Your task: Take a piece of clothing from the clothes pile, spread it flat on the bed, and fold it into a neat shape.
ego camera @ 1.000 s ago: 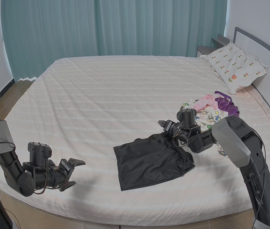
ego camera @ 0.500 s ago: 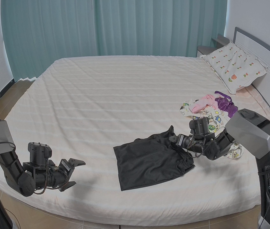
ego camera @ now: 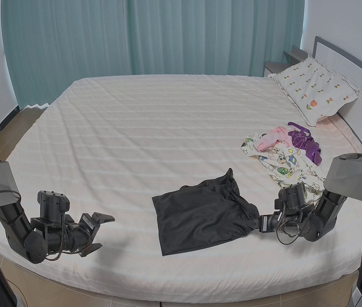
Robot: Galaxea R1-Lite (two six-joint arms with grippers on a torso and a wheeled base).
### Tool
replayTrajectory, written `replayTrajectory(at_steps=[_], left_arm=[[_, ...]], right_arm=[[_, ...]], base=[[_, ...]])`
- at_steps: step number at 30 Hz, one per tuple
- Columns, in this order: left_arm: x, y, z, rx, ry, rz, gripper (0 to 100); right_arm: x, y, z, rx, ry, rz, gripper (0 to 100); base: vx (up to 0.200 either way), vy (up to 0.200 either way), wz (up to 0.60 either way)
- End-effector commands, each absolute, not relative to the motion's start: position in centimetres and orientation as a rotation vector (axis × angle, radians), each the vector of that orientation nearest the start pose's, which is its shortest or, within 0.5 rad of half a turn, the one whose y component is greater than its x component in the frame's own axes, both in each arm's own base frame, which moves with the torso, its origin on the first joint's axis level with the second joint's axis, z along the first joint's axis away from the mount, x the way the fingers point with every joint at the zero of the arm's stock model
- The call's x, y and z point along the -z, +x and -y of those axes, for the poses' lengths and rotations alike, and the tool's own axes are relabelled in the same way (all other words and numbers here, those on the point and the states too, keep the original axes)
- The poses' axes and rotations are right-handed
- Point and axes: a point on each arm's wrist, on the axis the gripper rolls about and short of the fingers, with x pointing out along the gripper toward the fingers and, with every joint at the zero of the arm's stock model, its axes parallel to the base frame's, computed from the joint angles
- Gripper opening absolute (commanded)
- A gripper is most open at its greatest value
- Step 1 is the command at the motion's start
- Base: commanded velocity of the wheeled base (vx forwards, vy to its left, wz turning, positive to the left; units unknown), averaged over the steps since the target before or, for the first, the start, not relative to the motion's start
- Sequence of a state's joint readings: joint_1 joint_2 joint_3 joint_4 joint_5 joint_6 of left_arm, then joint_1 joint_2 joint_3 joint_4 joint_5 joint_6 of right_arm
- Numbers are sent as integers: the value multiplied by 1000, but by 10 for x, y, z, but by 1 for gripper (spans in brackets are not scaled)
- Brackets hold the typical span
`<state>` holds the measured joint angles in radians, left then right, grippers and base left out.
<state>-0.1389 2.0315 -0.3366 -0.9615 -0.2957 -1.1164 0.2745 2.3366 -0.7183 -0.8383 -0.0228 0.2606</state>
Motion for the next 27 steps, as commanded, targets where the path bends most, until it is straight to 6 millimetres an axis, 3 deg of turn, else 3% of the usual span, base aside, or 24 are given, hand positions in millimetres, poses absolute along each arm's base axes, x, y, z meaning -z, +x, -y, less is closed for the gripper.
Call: replayTrajectory(at_steps=[1,4,8,11,16,18,24,27], left_arm=[[-18,259,43,-40,-1103,-892,100],[-18,259,43,-41,-1103,-894,100],[-18,258,43,-42,-1103,-894,100],[-18,259,43,-40,-1102,-892,100],[-18,259,43,-40,-1102,-892,100],[-18,259,43,-41,-1103,-892,100],[-18,259,43,-40,-1102,-892,100],[-18,258,43,-42,-1103,-894,100]], right_arm=[[32,324,-66,-88,102,-818,100],[36,326,-47,-44,95,-832,100],[34,327,-38,-20,104,-822,100],[20,328,-38,-30,127,-780,100],[-3,331,-55,-100,191,-712,100],[-15,341,-66,-128,238,-665,100],[-11,369,-86,-149,317,-621,100],[1,399,-105,-160,380,-600,100]], base=[[0,0,0],[0,0,0],[0,0,0],[0,0,0],[0,0,0],[0,0,0],[0,0,0],[0,0,0]])
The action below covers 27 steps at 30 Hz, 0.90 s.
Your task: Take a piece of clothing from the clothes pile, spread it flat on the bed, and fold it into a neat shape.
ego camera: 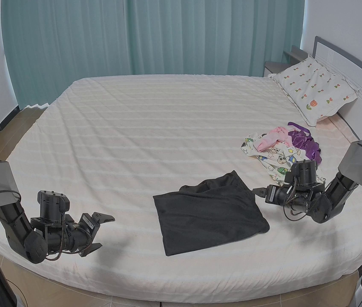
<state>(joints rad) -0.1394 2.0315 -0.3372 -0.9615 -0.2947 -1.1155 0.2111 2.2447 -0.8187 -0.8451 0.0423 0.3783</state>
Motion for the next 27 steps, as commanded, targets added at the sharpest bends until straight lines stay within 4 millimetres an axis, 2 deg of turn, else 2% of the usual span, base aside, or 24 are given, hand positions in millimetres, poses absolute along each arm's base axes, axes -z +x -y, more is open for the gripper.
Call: replayTrajectory(at_steps=[1,4,9,16,22,27], left_arm=[[-18,259,43,-43,-1103,-893,100],[-18,259,43,-43,-1103,-893,100],[-18,259,43,-45,-1103,-890,100],[-18,259,42,-72,-1096,-873,100],[-17,259,42,-74,-1095,-873,100],[-18,260,42,-71,-1096,-873,100]], right_arm=[[3,405,-109,-164,384,-600,100],[19,424,-121,-170,388,-620,100],[31,449,-135,-174,387,-633,100],[24,457,-137,-181,404,-597,100],[26,463,-139,-173,402,-581,100],[28,466,-142,-173,401,-573,100]], base=[[0,0,0],[0,0,0],[0,0,0],[0,0,0],[200,0,0],[0,0,0]])
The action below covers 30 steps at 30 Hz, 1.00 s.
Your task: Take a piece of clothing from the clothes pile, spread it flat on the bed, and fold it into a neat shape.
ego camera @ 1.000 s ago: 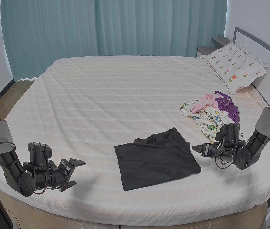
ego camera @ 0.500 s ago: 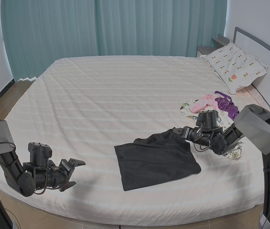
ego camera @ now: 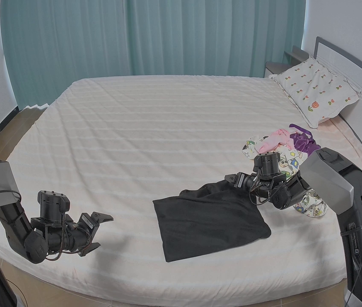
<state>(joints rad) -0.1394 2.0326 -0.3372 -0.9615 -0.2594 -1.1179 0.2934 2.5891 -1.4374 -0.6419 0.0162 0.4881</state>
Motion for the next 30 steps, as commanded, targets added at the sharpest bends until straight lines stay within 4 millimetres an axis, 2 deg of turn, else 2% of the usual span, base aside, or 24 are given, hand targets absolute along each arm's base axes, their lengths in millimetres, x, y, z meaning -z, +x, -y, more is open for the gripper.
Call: replayTrajectory(at_steps=[1,10,11,30], left_arm=[[-18,260,42,-72,-1096,-873,100],[-18,260,42,-73,-1096,-870,100],[-18,260,42,-73,-1096,-870,100],[-17,261,42,-77,-1100,-871,100]], right_arm=[[27,467,-143,-174,402,-570,100],[47,473,-150,-178,396,-580,100],[47,473,-151,-181,396,-579,0],[42,492,-134,-107,436,-509,0]], base=[[0,0,0],[0,0,0],[0,0,0],[0,0,0]])
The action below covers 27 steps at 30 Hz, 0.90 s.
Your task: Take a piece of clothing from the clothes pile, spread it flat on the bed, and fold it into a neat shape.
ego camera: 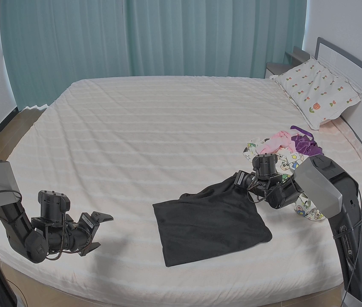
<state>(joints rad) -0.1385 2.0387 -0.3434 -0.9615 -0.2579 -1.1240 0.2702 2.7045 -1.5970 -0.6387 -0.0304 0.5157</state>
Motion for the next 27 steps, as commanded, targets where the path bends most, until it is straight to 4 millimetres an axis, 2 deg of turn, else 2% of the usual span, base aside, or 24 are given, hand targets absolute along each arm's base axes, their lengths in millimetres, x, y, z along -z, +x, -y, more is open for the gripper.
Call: replayTrajectory(at_steps=[1,4,5,10,14,17,18,19,20,22,27], left_arm=[[-17,261,42,-77,-1100,-871,100],[-17,261,42,-78,-1100,-872,100],[-17,261,42,-78,-1100,-872,100],[-17,261,42,-78,-1102,-871,100],[-17,261,42,-77,-1100,-871,100],[-17,261,42,-77,-1102,-870,100],[-17,261,42,-78,-1102,-871,100],[-17,261,42,-78,-1102,-871,100],[-17,261,42,-76,-1098,-871,100],[-17,261,42,-74,-1100,-871,100],[-17,261,42,-75,-1103,-869,100]], right_arm=[[42,492,-134,-106,436,-507,0],[42,493,-132,-103,439,-506,0],[42,493,-132,-103,440,-505,100],[40,494,-130,-96,454,-502,100],[21,489,-116,-62,486,-486,100],[8,474,-107,-41,511,-504,100],[2,462,-102,-27,532,-519,100],[1,461,-102,-28,533,-521,100],[-5,446,-96,-13,571,-539,100],[-4,436,-92,16,615,-558,100],[-1,410,-86,68,745,-578,100]], base=[[0,0,0],[0,0,0],[0,0,0],[0,0,0],[0,0,0],[0,0,0],[0,0,0],[0,0,0],[0,0,0],[0,0,0],[0,-200,0]])
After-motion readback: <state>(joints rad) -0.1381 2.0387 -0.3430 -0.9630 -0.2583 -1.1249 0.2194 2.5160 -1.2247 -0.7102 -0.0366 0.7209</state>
